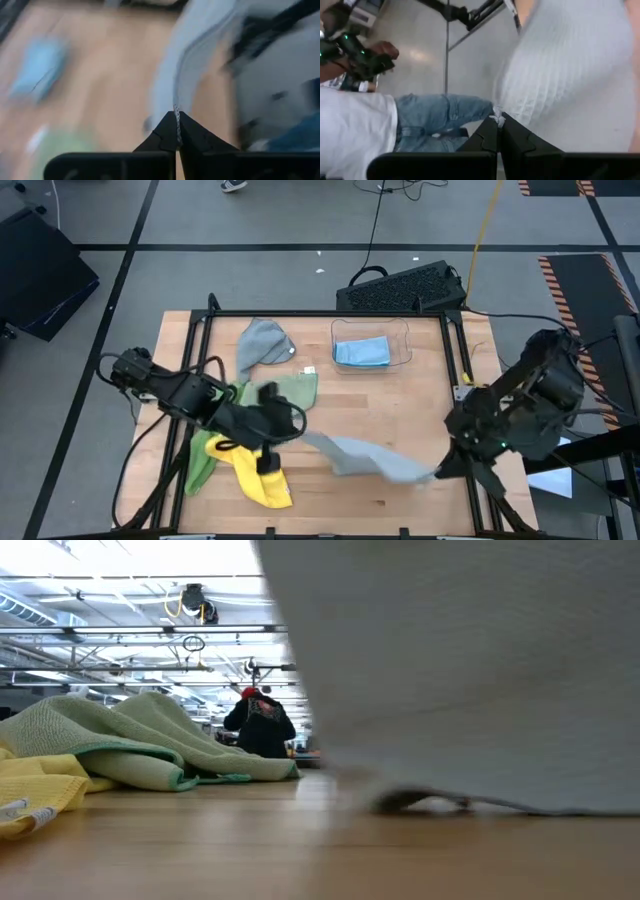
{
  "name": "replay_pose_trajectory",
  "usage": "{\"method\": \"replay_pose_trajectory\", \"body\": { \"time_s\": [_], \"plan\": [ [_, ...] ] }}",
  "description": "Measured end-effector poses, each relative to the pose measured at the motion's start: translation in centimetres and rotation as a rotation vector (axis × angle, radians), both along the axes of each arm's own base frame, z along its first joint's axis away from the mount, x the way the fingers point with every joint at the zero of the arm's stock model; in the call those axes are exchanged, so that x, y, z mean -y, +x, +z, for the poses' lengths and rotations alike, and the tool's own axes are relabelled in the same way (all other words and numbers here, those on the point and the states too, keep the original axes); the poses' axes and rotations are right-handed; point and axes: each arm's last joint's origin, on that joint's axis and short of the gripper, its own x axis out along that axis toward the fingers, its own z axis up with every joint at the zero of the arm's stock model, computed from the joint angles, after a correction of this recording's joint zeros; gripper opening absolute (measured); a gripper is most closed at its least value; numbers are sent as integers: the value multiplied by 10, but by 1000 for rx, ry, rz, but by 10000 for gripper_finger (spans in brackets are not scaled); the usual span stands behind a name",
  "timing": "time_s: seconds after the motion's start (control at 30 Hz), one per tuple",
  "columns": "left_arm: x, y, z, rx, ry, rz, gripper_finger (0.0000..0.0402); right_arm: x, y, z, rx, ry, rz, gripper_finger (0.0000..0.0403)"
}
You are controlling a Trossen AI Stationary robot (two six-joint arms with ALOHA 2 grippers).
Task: Fold microfiber towels
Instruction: Fold the light gray towel
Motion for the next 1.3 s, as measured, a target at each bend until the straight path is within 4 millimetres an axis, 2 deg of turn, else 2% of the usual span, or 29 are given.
{"method": "replay_pose_trajectory", "body": {
  "time_s": [0.2,0.4,0.5,0.63,0.83,1.07,1.17,1.3],
  "plan": [
    [6,13,21,213,-187,-67,7,-13,2,-3,-66,75,32,0],
    [22,12,61,444,-588,-359,6,-34,-4,12,14,255,134,0],
    [22,11,63,486,-545,-373,3,-35,-8,11,17,242,130,0],
    [13,13,39,321,-344,-235,7,-31,-10,1,-55,151,119,0],
    [-12,29,-23,18,-158,-13,4,-12,-11,-22,-155,-125,14,0],
    [-41,42,-81,-86,23,200,6,24,-11,-76,-306,-581,-278,0],
    [-51,48,-98,-73,28,253,4,37,-10,-101,-345,-684,-375,0],
    [-55,49,-109,-102,9,241,9,46,-5,-133,-361,-692,-417,0]
  ]
}}
